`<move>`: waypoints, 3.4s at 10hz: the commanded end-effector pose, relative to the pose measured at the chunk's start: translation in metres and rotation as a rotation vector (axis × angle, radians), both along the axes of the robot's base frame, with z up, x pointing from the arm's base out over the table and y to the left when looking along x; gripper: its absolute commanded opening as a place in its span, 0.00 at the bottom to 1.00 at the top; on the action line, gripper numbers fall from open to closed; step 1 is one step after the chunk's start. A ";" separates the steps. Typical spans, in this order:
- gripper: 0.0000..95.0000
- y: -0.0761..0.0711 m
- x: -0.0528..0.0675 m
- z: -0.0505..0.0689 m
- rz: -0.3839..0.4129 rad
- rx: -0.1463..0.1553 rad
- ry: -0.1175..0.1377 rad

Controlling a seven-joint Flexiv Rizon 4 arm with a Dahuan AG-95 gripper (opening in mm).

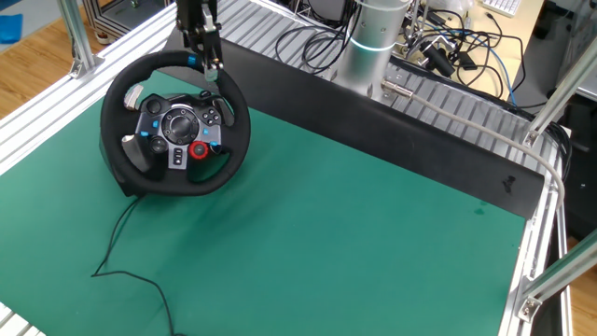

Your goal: Rotate the steering wheel 90 degrees clockwise

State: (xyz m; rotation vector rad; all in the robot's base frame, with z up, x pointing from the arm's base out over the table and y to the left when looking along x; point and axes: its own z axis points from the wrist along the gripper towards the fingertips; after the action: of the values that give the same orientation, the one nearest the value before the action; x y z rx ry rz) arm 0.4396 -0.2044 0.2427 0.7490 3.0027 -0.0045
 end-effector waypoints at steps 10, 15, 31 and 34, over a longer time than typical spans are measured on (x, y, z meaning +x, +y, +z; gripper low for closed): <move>0.00 -0.037 0.019 -0.007 0.089 0.013 -0.006; 0.00 -0.033 0.010 -0.012 0.068 0.012 -0.025; 0.00 0.031 -0.022 -0.054 -0.155 0.036 -0.176; 0.00 0.038 -0.023 -0.057 -0.190 0.053 -0.165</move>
State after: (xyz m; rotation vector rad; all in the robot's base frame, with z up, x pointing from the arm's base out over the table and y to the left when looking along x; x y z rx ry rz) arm 0.4144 -0.1657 0.1837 0.9801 2.7608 0.1179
